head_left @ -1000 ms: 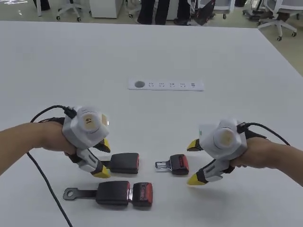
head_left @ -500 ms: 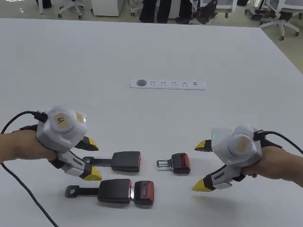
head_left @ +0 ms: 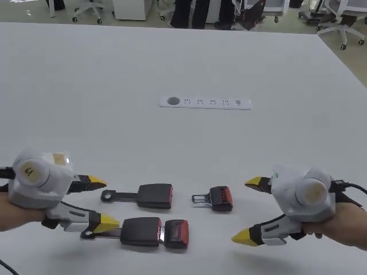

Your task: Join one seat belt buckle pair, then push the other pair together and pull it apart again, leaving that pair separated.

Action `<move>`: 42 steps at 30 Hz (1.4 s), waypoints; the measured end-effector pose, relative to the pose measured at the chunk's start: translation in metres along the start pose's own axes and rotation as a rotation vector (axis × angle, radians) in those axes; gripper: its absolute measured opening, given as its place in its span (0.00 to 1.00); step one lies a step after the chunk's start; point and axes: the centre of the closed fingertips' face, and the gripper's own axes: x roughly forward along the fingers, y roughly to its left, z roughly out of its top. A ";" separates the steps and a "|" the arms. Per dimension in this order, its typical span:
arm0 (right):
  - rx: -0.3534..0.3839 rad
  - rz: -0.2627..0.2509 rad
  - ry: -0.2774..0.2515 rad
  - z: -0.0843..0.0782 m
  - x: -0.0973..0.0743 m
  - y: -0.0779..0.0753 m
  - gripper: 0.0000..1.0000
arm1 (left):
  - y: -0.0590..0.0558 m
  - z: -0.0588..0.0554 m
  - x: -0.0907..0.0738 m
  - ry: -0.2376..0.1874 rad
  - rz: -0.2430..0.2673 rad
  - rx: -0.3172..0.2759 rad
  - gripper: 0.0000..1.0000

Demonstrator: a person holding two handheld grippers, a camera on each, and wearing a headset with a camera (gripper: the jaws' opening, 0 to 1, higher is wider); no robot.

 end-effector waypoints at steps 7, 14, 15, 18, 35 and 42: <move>0.089 -0.048 -0.072 0.000 0.000 0.008 0.87 | -0.007 -0.010 -0.004 -0.088 0.057 -0.029 0.69; 0.135 -0.096 -0.165 0.005 -0.003 0.017 0.99 | -0.012 -0.011 -0.011 -0.174 0.115 -0.049 0.81; 0.135 -0.100 -0.173 0.005 -0.003 0.019 0.99 | -0.011 -0.014 -0.010 -0.175 0.119 -0.050 0.82; 0.151 -0.103 -0.194 0.005 -0.001 0.025 0.99 | -0.009 -0.017 -0.011 -0.215 0.142 -0.071 0.87; 0.255 -0.161 -0.401 0.023 -0.008 0.031 0.99 | -0.023 -0.007 -0.017 -0.330 0.170 -0.112 1.00; 0.263 -0.162 -0.378 0.020 -0.007 0.033 0.99 | -0.031 0.005 -0.023 -0.332 0.174 -0.111 1.00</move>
